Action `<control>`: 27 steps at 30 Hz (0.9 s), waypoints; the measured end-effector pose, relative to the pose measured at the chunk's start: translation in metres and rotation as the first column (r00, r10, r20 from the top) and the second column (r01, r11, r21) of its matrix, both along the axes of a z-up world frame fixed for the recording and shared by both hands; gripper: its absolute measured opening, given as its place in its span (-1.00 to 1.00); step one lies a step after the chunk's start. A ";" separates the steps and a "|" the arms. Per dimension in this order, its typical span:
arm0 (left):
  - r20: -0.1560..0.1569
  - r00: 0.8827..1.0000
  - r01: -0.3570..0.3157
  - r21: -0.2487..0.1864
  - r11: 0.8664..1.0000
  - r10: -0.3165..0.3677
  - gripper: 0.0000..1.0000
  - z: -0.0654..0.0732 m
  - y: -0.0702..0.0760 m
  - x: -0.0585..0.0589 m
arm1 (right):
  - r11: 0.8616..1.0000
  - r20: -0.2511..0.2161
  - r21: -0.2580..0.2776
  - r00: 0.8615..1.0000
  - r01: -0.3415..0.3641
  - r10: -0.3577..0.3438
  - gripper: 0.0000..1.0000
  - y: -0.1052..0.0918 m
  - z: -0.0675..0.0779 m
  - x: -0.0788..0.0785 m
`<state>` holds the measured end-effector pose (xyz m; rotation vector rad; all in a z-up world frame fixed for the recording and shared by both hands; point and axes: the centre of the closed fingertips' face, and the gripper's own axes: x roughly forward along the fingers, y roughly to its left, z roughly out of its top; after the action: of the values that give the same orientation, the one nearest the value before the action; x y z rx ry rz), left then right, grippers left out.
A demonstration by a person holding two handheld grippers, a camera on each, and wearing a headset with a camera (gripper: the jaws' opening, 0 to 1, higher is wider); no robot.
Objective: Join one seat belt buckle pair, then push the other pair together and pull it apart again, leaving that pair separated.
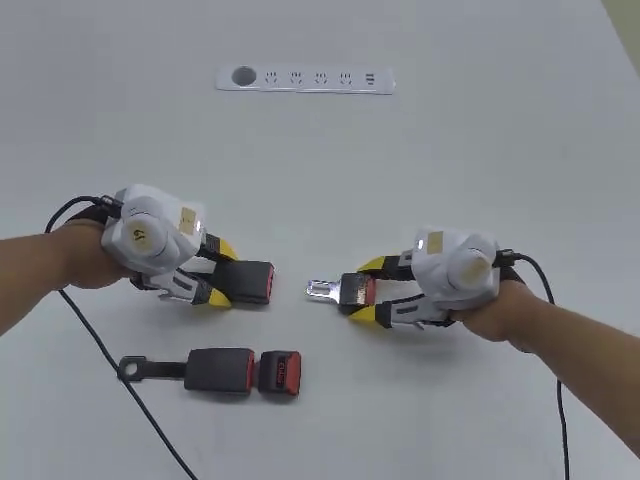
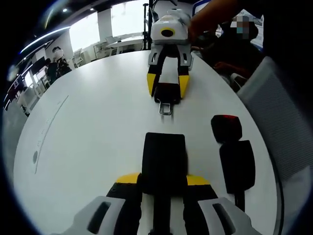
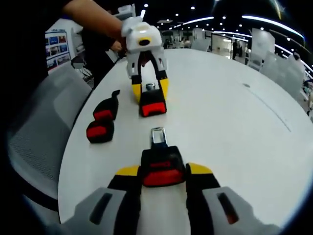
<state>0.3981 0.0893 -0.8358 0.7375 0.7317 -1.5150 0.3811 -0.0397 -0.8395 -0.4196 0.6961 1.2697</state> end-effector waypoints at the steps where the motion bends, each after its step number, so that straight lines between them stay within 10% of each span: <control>1: 0.000 1.000 -0.001 0.000 1.000 0.001 -0.34 0.000 0.000 0.000 | 1.000 0.002 0.000 1.000 -0.002 0.002 -0.29 0.002 0.000 0.001; 27: 0.006 1.000 0.009 0.050 0.999 -0.009 -0.34 -0.001 -0.004 -0.004 | 0.995 0.007 -0.069 0.997 -0.071 0.072 -0.30 0.051 -0.002 0.006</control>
<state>0.3944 0.0849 -0.8366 0.7833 0.7648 -1.5064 0.3872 0.0109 -0.8411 -0.5104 0.7234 1.3130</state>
